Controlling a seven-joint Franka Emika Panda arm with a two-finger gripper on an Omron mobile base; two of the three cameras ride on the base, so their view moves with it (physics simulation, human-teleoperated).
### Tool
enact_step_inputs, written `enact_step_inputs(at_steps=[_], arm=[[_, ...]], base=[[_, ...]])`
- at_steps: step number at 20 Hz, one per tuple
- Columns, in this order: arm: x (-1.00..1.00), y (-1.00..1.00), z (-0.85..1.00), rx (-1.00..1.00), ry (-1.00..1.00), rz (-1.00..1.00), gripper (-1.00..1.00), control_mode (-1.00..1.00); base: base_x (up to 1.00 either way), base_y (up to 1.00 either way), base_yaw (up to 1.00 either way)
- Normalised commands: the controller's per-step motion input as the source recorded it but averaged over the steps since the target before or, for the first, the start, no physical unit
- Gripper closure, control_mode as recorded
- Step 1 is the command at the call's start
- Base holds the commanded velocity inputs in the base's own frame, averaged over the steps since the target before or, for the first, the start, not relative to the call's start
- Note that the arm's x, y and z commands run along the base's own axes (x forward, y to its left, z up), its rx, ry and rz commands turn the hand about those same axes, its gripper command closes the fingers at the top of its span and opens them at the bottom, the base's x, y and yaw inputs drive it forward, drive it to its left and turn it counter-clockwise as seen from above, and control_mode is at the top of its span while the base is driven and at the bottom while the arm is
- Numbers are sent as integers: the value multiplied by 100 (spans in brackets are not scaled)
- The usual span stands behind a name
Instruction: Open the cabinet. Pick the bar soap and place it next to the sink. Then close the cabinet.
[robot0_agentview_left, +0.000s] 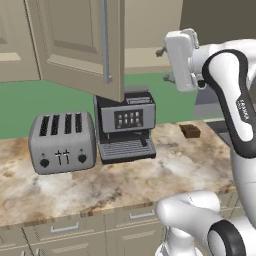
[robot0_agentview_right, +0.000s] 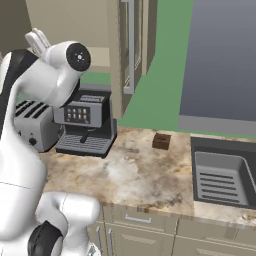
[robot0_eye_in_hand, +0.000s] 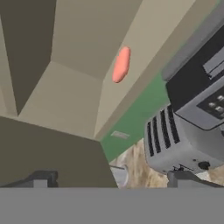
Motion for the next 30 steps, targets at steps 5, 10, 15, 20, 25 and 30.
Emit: enact_step_inputs(at_steps=[5,10,15,20,25,30], arm=[[14,29,1,4,0,21,-100,-100],[4,63,1,0,1,14,-100,-100],[6,72,0,0,0,4,-100,-100],[58,22,0,0,0,6,-100,-100],[54,0,0,0,0,5,-100,-100],[8,9,3,0,4,18,-100,-100]], base=[[0,0,0],[0,0,0],[0,0,0],[0,0,0],[0,0,0],[0,0,0]])
